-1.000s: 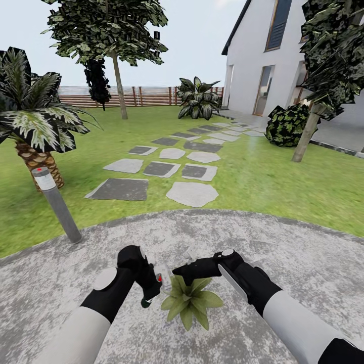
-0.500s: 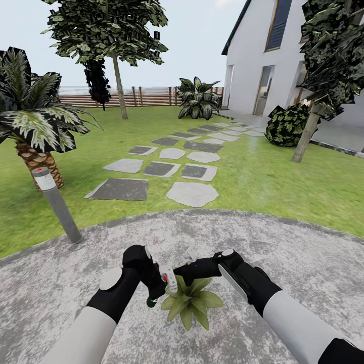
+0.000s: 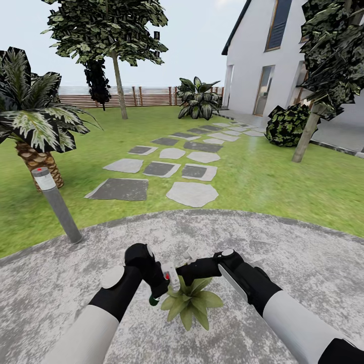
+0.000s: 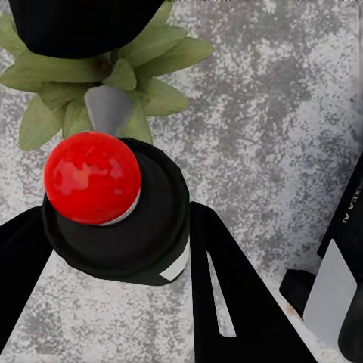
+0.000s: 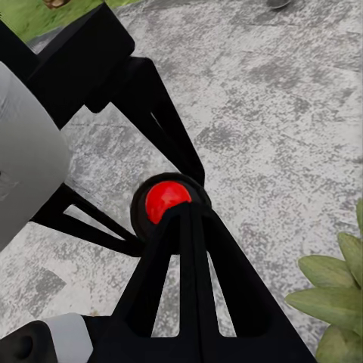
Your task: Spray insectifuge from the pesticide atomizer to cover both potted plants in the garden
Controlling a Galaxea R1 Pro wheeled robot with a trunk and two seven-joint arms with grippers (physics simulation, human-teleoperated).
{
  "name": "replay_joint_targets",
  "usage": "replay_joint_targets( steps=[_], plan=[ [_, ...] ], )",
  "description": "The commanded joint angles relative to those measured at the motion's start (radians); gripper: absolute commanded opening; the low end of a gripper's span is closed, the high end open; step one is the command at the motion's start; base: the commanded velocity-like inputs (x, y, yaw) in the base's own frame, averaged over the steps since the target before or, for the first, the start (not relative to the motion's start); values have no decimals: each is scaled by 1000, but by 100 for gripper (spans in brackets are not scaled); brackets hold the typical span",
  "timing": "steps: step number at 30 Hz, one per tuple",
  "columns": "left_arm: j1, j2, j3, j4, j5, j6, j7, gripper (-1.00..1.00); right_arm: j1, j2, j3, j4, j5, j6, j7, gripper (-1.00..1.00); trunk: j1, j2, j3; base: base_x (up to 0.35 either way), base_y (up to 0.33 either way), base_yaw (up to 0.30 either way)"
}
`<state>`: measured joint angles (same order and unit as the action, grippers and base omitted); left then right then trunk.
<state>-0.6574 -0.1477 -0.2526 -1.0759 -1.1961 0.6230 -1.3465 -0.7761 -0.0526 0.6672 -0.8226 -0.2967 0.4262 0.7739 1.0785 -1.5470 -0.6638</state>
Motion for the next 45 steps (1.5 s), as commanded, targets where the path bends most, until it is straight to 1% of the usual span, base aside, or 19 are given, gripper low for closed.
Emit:
replay_joint_targets(
  steps=[1,17,33,37,38,39,40,41,42,43,44,45],
  plan=[
    [-1,-1,-1,-1,-6,10,-7,-100,-1,-1,3,-1,-10,8,-2,-100,0,-1,-1,0,0,0],
    [-1,-8,-1,-4,-7,11,-8,-100,-1,-1,3,-1,-11,8,-2,-100,0,-1,-1,0,0,0],
    [-1,-20,-1,-7,-5,11,-8,-100,-1,-1,3,1,-10,8,-2,-100,0,-1,-1,0,0,0],
    [-1,-20,-1,-3,-9,11,-8,-100,-1,-1,3,2,-11,8,-2,-100,0,-1,-1,0,0,0],
    [-1,-19,-1,-2,-16,11,-8,-100,-1,-1,3,1,-10,8,-2,-100,0,-1,-1,0,0,0],
    [-1,-18,-1,4,-35,11,-8,-100,-1,-1,3,2,-10,8,-2,-100,0,-1,-1,0,0,0],
    [-1,-16,0,25,-69,11,-7,-100,-1,-2,3,2,-10,8,-2,-100,0,-1,-1,0,0,0],
    [-1,-16,0,42,-94,11,-7,-100,-1,-2,3,2,-11,8,-2,-100,0,-1,-1,0,0,0],
    [-1,-14,1,68,-135,11,-7,-100,-1,-1,3,1,-11,8,-2,-100,0,-1,-1,0,0,0],
    [-1,-12,1,82,-159,10,-7,-100,-1,-1,3,1,-11,8,-2,-100,0,-1,-1,0,0,0],
    [-1,-6,3,95,-188,10,-7,-100,-1,-2,3,2,-10,8,-2,-100,0,-1,-1,0,0,0],
    [-1,7,3,102,-204,9,-7,-100,-1,-2,3,1,-11,8,-2,-100,0,-1,-1,0,0,0]
  ],
)
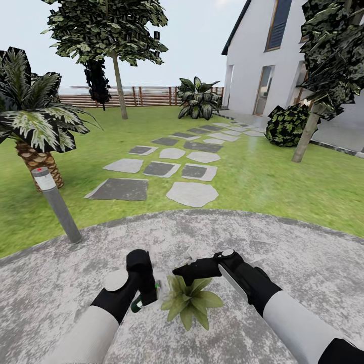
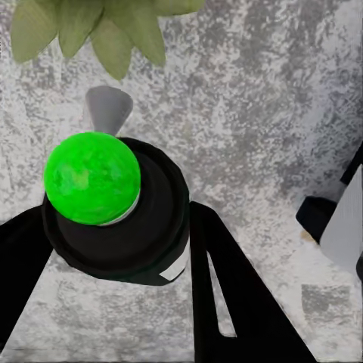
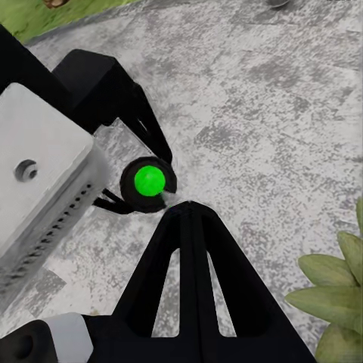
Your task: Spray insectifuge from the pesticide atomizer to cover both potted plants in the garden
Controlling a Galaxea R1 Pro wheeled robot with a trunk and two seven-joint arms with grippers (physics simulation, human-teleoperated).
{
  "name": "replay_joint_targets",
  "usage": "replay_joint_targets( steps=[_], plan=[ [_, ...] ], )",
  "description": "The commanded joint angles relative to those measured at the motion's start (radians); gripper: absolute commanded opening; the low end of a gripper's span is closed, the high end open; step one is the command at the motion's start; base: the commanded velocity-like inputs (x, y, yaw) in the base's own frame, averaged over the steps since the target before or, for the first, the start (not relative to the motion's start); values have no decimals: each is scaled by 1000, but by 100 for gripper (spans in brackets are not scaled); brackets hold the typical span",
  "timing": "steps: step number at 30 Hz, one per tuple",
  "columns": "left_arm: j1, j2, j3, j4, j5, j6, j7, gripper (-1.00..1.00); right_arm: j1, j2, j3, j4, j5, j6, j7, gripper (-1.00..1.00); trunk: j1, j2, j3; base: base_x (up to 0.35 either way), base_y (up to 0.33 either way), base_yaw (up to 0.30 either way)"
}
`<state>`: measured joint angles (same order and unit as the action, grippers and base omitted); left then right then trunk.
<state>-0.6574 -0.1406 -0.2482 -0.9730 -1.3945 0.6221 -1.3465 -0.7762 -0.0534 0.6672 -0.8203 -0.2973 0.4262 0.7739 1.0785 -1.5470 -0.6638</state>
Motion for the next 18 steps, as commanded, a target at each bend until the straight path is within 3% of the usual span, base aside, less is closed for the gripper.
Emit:
replay_joint_targets(
  steps=[1,6,8,11,13,14,16,18],
  plan=[
    [-1,8,-1,2,-11,10,-7,-100,-1,-1,3,-1,-10,8,-2,-100,0,-1,-1,0,0,0],
    [-1,76,6,5,-17,8,-1,-100,-1,-2,3,-1,-10,8,-3,-100,0,-1,-1,0,0,0],
    [-1,88,45,3,-6,6,4,-100,-1,-3,1,0,-11,8,-4,-100,0,-1,-1,0,0,0],
    [-1,92,154,0,43,-3,11,-100,2,-12,0,14,-13,-1,-6,-100,0,-1,-1,0,0,0],
    [-1,93,206,-1,88,-21,30,-100,3,-16,0,52,-16,-28,-6,-100,0,-1,-1,0,0,0],
    [-1,93,249,-1,122,-28,53,-100,4,-33,-1,98,-18,-50,-8,-100,0,-1,-1,0,0,0],
    [0,93,375,0,197,-33,136,-100,4,-65,-3,273,-20,-70,-12,-100,0,-1,-1,0,0,0],
    [0,93,470,0,260,-35,200,-100,4,-73,-7,433,-21,-102,-15,-100,0,-1,-1,0,0,0]
  ],
)
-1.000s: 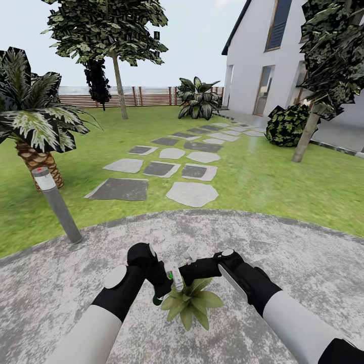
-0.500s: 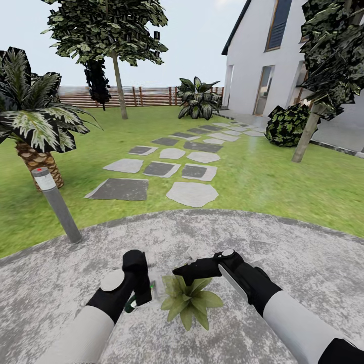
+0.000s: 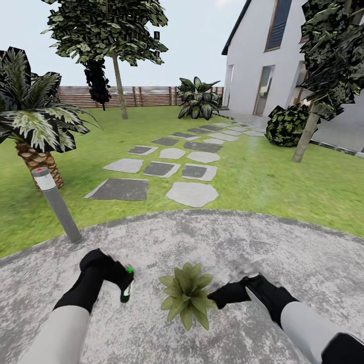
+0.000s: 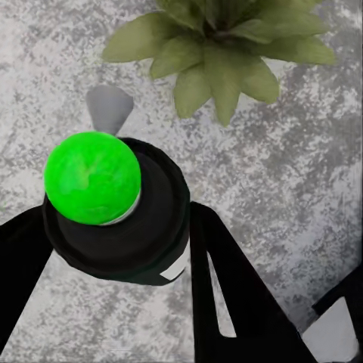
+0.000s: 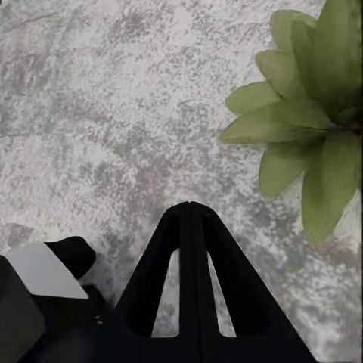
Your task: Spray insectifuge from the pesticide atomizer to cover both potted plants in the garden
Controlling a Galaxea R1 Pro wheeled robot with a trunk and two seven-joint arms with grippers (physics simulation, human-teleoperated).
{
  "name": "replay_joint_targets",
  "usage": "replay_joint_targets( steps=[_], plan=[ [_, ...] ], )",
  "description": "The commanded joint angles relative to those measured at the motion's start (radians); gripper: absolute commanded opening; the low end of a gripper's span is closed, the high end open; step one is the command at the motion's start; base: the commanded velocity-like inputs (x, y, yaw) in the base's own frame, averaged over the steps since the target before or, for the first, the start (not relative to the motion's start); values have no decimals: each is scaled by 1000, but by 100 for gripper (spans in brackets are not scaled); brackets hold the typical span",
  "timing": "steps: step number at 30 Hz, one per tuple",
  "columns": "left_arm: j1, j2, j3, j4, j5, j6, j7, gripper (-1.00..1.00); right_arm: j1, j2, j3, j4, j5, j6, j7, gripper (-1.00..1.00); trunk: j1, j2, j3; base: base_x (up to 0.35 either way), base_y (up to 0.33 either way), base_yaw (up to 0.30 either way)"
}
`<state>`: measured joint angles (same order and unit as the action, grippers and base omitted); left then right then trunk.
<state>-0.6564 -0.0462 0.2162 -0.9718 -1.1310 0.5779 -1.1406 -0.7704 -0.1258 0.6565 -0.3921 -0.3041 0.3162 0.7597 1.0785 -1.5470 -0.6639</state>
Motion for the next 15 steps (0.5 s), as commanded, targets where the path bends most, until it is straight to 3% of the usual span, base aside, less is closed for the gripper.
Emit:
replay_joint_targets(
  steps=[1,3,5,7,9,12,15],
  plan=[
    [-1,-1,56,-1,37,9,23,-100,-1,-3,2,69,-15,-35,-2,100,0,-1,-1,0,0,0],
    [0,-2,101,-2,79,8,51,-100,-1,-4,1,116,-17,-97,-3,100,0,-1,-1,0,0,0],
    [-1,-4,121,-2,99,9,66,-100,-1,-17,-1,167,-18,-139,-3,100,0,-1,-1,0,0,0],
    [0,-4,138,-1,111,10,74,-100,-1,-81,-1,275,-31,-164,-3,100,0,-1,-1,0,0,0],
    [1,-4,182,-1,114,12,76,-100,3,-134,-1,343,-68,-216,-4,100,0,-1,-1,0,0,0],
    [1,-4,230,-1,114,15,73,-100,6,-151,-1,362,-122,-244,-5,100,0,-1,-1,0,0,0],
    [1,-3,246,-1,112,37,72,-100,6,-156,-2,366,-139,-250,-5,100,0,-1,-1,0,0,0]
  ],
)
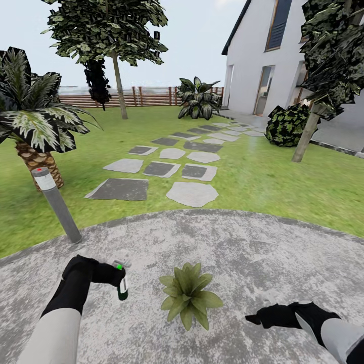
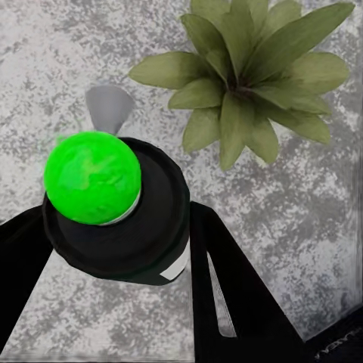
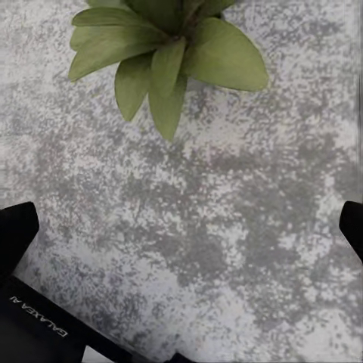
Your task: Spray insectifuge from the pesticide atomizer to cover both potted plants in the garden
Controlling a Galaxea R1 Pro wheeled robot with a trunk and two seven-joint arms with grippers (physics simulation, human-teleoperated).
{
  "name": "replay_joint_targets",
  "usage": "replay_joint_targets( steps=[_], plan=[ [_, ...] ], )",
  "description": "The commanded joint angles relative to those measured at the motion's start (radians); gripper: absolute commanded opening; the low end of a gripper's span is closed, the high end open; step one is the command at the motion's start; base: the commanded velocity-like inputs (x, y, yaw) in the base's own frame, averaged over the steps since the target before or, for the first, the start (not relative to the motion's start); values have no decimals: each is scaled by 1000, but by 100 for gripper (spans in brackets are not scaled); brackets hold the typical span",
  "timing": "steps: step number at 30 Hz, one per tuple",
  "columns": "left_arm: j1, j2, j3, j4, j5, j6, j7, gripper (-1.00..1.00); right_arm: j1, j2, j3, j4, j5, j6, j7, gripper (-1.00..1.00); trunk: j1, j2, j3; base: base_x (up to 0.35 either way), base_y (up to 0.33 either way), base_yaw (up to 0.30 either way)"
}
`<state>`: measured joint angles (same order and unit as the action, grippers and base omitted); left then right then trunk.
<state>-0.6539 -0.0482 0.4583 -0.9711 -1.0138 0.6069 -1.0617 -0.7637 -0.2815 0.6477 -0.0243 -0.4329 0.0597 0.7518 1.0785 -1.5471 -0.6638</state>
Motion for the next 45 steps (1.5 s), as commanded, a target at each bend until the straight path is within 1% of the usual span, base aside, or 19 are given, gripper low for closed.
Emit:
replay_joint_targets(
  steps=[1,3,5,6,7,10,12,15,20,22,25,29,31,34,35,38,39,43,45],
  plan=[
    [-1,-1,5,-1,-5,25,-8,-100,0,-7,7,-1,-12,6,3,100,0,-1,-1,0,0,0],
    [-1,-1,7,0,-7,73,-9,-100,0,-21,6,0,-18,5,-6,100,0,-1,-1,0,0,0],
    [-1,-1,7,0,-7,111,-9,-100,0,-26,4,1,-43,4,-56,100,0,-1,-1,0,0,0],
    [-1,-1,6,1,-7,128,-9,-100,0,-28,2,1,-71,4,-91,100,0,-1,-1,0,0,0],
    [-1,-2,6,2,-8,148,-9,-100,0,-29,0,1,-127,3,-147,100,0,-1,-1,0,0,0],
    [-1,-3,5,23,-8,168,-9,-100,0,-30,-2,1,-241,4,-261,100,0,-1,-1,0,0,0],
    [-1,-5,2,38,-8,172,-9,-100,0,-30,-2,1,-267,4,-335,100,0,-1,-1,0,0,0],
    [-1,-14,-1,60,-7,173,-10,-100,0,-29,-2,1,-281,7,-421,100,0,-1,-1,0,0,0],
    [-1,-35,-3,72,-5,174,-11,-100,0,-30,-2,1,-285,13,-440,100,0,-1,-1,0,0,0],
    [-1,-47,-3,99,-5,174,-12,-100,0,-30,-2,1,-285,14,-439,100,0,-1,-1,0,0,0],
    [-1,-50,-2,170,-6,175,-12,-100,0,-50,-2,1,-285,14,-440,100,0,-1,-1,0,0,0],
    [-1,-49,-6,280,-11,178,-12,-100,0,-62,-2,1,-286,9,-445,100,0,-1,-1,0,0,0],
    [-2,-48,-15,304,-13,213,-12,-100,0,-63,-3,1,-286,7,-445,100,0,-1,-1,0,0,0],
    [-3,-48,-53,311,-15,296,-12,-100,0,-63,-3,1,-286,9,-445,100,0,-1,-1,0,0,0],
    [-3,-47,-86,311,-15,318,-12,-100,0,-64,-3,1,-287,11,-443,100,0,-1,-1,0,0,0],
    [-4,-45,-141,310,-14,336,-12,-100,0,-64,-2,1,-287,12,-441,100,0,-1,-1,0,0,0],
    [-4,-45,-152,309,-14,339,-12,-100,0,-64,-2,1,-287,12,-441,100,0,-1,-2,0,0,0],
    [-4,-45,-166,310,-14,342,-12,-100,1,-65,-3,1,-297,12,-440,100,0,-1,-8,38,0,0],
    [-4,-46,-175,312,-14,342,-13,-100,1,-65,-3,2,-348,11,-440,100,0,-1,-11,132,0,0]
  ],
)
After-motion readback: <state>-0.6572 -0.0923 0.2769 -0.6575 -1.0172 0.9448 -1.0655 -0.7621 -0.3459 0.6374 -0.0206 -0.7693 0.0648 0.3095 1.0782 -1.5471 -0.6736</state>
